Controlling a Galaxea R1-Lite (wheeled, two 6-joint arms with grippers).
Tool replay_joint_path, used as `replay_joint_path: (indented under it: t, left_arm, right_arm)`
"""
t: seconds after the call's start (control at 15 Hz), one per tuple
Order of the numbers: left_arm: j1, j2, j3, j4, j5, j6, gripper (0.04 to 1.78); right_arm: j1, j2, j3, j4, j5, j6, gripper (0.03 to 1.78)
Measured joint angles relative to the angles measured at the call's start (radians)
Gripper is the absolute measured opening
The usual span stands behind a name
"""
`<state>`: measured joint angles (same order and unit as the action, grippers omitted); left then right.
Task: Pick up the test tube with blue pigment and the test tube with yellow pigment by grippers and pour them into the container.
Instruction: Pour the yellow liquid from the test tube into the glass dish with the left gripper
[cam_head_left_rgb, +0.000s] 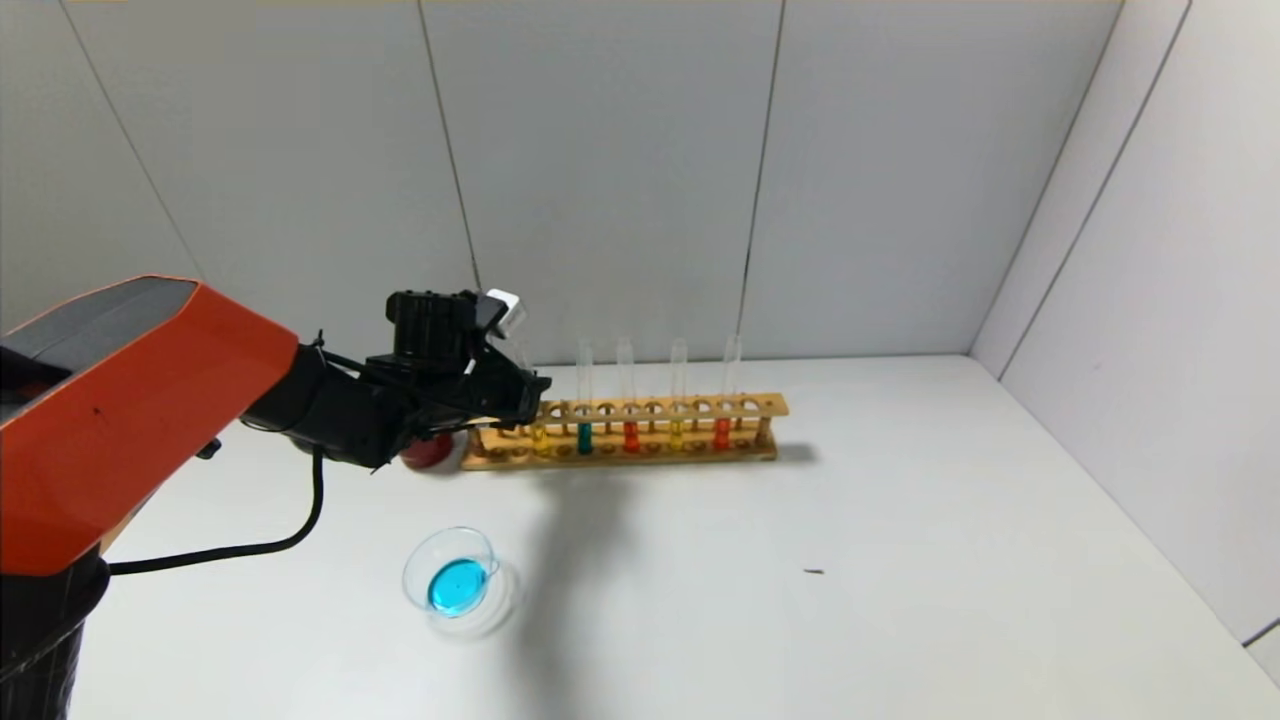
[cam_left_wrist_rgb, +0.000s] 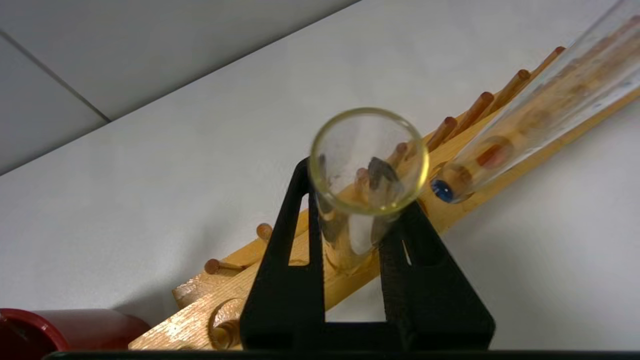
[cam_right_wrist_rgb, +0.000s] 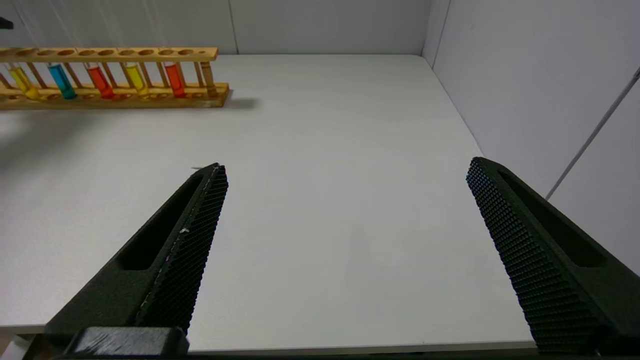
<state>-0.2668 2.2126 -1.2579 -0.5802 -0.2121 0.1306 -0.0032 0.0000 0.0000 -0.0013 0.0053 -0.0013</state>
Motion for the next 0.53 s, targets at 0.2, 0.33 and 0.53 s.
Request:
replay_joint_path:
  t: [0.2,0.33,0.53]
  left_arm:
    - [0.000,-0.004,0.000,0.001,0.001,0.000,0.34]
    - [0.000,-0.011,0.000,0.001,0.014,0.003,0.34]
    - [0.000,-0.037,-0.003,0.018,0.023,0.007,0.34]
  right_arm:
    - [0.000,0.000,0.000,0.000,0.000,0.000,1.75]
    - [0.000,0.000,0.000,0.000,0.000,0.000,1.75]
    - [0.000,0.000,0.000,0.000,0.000,0.000,1.75]
